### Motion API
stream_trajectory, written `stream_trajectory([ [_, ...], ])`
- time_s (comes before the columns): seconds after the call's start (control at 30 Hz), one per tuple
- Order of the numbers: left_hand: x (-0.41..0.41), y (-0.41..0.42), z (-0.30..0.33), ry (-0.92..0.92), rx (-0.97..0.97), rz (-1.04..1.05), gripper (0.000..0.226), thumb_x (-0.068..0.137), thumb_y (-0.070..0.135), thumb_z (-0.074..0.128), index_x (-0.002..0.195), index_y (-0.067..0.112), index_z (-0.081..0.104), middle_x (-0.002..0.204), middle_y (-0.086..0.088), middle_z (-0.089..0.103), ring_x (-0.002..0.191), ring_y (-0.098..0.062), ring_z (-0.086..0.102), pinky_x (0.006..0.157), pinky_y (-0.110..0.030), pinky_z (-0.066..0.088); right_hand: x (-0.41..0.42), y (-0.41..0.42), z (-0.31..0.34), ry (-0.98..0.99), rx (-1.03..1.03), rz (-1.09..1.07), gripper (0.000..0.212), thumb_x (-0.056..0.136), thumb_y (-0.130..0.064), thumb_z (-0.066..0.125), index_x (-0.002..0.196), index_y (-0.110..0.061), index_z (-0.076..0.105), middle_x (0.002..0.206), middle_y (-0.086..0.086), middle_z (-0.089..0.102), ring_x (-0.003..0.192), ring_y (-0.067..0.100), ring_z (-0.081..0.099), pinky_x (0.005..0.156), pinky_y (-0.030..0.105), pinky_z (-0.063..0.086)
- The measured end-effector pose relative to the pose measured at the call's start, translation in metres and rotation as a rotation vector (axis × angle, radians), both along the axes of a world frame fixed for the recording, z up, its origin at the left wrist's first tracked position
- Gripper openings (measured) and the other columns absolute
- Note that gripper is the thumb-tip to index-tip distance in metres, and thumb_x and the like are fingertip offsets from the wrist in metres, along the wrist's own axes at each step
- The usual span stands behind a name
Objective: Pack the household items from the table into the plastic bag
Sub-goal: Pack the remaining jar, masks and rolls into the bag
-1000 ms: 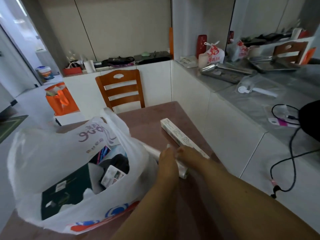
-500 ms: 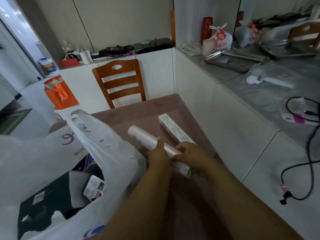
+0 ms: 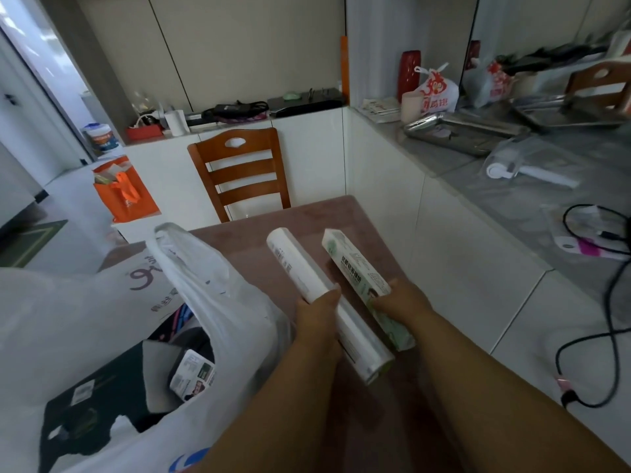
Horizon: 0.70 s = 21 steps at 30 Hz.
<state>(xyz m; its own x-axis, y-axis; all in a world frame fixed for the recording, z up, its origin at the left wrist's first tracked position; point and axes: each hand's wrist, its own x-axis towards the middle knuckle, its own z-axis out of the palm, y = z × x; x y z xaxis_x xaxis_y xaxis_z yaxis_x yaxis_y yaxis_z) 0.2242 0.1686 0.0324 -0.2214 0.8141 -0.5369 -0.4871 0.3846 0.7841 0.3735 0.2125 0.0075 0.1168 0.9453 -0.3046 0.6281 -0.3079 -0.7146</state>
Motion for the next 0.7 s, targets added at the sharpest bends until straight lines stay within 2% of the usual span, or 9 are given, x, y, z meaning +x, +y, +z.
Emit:
stream_trajectory([
  [0.1, 0.004, -0.008, 0.005, -0.004, 0.022, -0.041, 0.044, 0.081, 0.014, 0.073, 0.118, 0.011, 0.049, 0.104, -0.017, 0.069, 0.084, -0.035, 0.070, 0.066, -0.047, 0.060, 0.003, -0.024, 0.020, 0.173, 0.037, -0.081, 0.039, 0.065, -0.020, 0.073, 0.101, -0.018, 0.058, 0.100, 0.001, 0.066, 0.086, 0.021, 0.066, 0.070, 0.030, 0.053],
  [0.17, 0.007, -0.016, 0.012, -0.041, 0.071, -0.084, 0.041, 0.081, 0.012, 0.072, 0.118, 0.009, 0.054, 0.100, -0.017, 0.072, 0.081, -0.035, 0.073, 0.063, -0.049, 0.061, 0.002, -0.046, 0.037, 0.258, 0.076, -0.054, 0.038, 0.060, -0.018, 0.074, 0.092, -0.023, 0.052, 0.095, -0.007, 0.063, 0.082, 0.012, 0.064, 0.063, 0.029, 0.053],
  [0.27, 0.009, -0.029, 0.020, -0.091, 0.192, -0.136, 0.046, 0.083, 0.010, 0.068, 0.127, 0.011, 0.052, 0.111, -0.019, 0.071, 0.093, -0.039, 0.071, 0.075, -0.059, 0.058, 0.002, -0.072, 0.061, 0.342, 0.135, 0.012, 0.037, 0.069, -0.030, 0.076, 0.094, -0.024, 0.050, 0.099, -0.004, 0.065, 0.079, 0.008, 0.065, 0.051, 0.020, 0.048],
  [0.33, 0.010, -0.039, 0.026, -0.081, 0.237, -0.145, 0.048, 0.084, 0.018, 0.068, 0.128, 0.016, 0.050, 0.115, -0.019, 0.070, 0.097, -0.039, 0.070, 0.080, -0.061, 0.056, 0.001, -0.085, 0.079, 0.365, 0.161, -0.035, 0.037, 0.075, -0.045, 0.071, 0.095, -0.022, 0.051, 0.093, -0.002, 0.070, 0.072, 0.013, 0.069, 0.053, 0.025, 0.047],
  [0.37, 0.010, -0.044, 0.030, -0.091, 0.249, -0.153, 0.048, 0.083, 0.026, 0.068, 0.127, 0.020, 0.050, 0.115, -0.018, 0.070, 0.098, -0.040, 0.070, 0.082, -0.061, 0.055, 0.002, -0.091, 0.087, 0.388, 0.171, -0.065, 0.036, 0.078, -0.046, 0.070, 0.095, -0.020, 0.051, 0.091, 0.000, 0.072, 0.067, 0.014, 0.069, 0.054, 0.026, 0.048],
  [0.47, 0.012, -0.063, 0.043, -0.145, 0.285, -0.223, 0.050, 0.080, 0.047, 0.065, 0.124, 0.026, 0.053, 0.111, -0.017, 0.073, 0.097, -0.039, 0.071, 0.083, -0.059, 0.055, 0.003, -0.109, 0.108, 0.686, 0.155, -0.083, 0.040, 0.080, -0.022, 0.075, 0.112, -0.014, 0.053, 0.099, 0.008, 0.070, 0.064, 0.017, 0.070, 0.053, 0.028, 0.053],
  [0.53, 0.010, -0.075, 0.053, -0.166, 0.322, -0.300, 0.049, 0.081, 0.052, 0.062, 0.123, 0.027, 0.055, 0.108, -0.015, 0.075, 0.095, -0.038, 0.072, 0.079, -0.056, 0.058, 0.002, -0.124, 0.120, 0.794, 0.101, -0.007, 0.040, 0.082, -0.017, 0.072, 0.119, -0.016, 0.057, 0.093, 0.007, 0.077, 0.066, 0.020, 0.074, 0.053, 0.029, 0.056],
  [0.6, 0.006, -0.085, 0.062, -0.162, 0.364, -0.368, 0.047, 0.081, 0.055, 0.062, 0.121, 0.030, 0.058, 0.110, -0.015, 0.074, 0.098, -0.038, 0.071, 0.083, -0.057, 0.056, 0.001, -0.136, 0.126, 0.885, 0.058, 0.069, 0.024, 0.088, -0.031, 0.063, 0.109, -0.023, 0.069, 0.091, 0.007, 0.079, 0.073, 0.022, 0.075, 0.058, 0.032, 0.059],
  [0.7, -0.004, -0.099, 0.077, -0.120, 0.403, -0.415, 0.051, 0.084, 0.055, 0.060, 0.126, 0.027, 0.057, 0.115, -0.015, 0.072, 0.102, -0.037, 0.070, 0.090, -0.057, 0.053, -0.001, -0.151, 0.134, 1.021, 0.007, 0.050, 0.038, 0.091, -0.049, 0.051, 0.089, -0.024, 0.080, 0.092, 0.009, 0.078, 0.075, 0.023, 0.075, 0.059, 0.032, 0.060],
])
